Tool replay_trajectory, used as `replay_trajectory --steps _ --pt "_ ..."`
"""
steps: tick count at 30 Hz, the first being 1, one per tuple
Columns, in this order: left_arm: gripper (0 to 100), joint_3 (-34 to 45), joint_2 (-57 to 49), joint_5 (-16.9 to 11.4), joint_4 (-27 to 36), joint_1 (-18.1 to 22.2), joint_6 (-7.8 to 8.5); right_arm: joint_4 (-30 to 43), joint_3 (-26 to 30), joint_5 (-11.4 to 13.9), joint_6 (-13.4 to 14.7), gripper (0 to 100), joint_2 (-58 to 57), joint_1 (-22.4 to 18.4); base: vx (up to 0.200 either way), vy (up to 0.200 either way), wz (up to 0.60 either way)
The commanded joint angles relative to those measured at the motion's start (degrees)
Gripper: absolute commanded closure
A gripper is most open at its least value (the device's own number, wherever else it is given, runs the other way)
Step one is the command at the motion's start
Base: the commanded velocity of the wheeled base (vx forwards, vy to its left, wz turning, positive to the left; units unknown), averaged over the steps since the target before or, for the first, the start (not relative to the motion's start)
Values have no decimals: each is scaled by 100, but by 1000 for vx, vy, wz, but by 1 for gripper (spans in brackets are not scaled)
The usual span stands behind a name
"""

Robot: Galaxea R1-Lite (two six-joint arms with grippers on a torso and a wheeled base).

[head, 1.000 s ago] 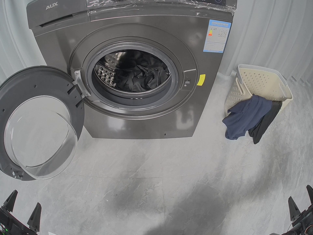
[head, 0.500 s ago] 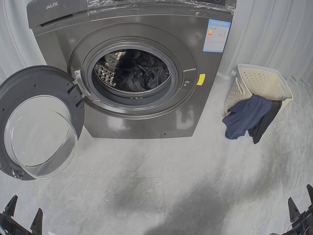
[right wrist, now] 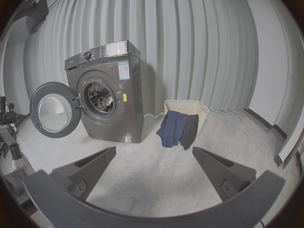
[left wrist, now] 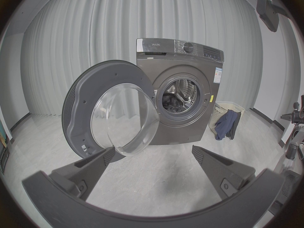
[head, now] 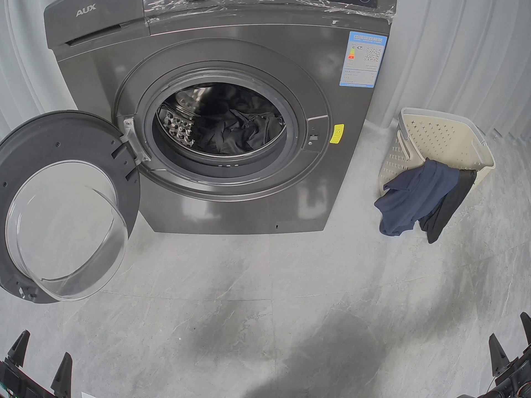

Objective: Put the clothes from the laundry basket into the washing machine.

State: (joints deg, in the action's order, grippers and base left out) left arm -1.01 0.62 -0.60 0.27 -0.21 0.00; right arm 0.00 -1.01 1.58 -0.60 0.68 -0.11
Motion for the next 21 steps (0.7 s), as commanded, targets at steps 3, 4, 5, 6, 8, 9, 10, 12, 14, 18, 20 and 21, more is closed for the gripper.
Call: replay_trajectory --steps 3,4,5,6,8,9,10,12,14,18,20,21 --pt "0 92 -62 -2 0 3 0 0 92 0 -2 0 -59 2 0 -200 0" --pt "0 92 -62 -2 0 3 0 0 92 0 -2 0 -59 2 0 -200 0" --pt "0 92 -62 -2 0 3 0 0 92 0 -2 0 -59 2 0 -200 0" --pt "0 92 -62 -2 0 3 0 0 92 0 -2 0 -59 2 0 -200 0" --pt "0 92 -62 -2 0 3 0 0 92 0 -2 0 -59 2 0 -200 0" --pt "0 92 -62 -2 0 3 0 0 92 0 -2 0 -59 2 0 -200 0" --pt "0 92 -62 7 0 3 -9 0 92 0 7 0 -59 2 0 -200 0" --pt "0 92 -62 7 0 3 -9 0 92 0 7 0 -59 2 0 -200 0" --pt "0 92 -62 7 0 3 -9 0 92 0 -2 0 -59 2 0 -200 0" --pt "0 92 -62 7 0 3 -9 0 92 0 -2 0 -59 2 0 -200 0" --pt "0 92 -62 25 0 3 0 0 92 0 -2 0 -59 2 0 -200 0" --pt "0 92 -62 25 0 3 0 0 92 0 -2 0 -59 2 0 -200 0"
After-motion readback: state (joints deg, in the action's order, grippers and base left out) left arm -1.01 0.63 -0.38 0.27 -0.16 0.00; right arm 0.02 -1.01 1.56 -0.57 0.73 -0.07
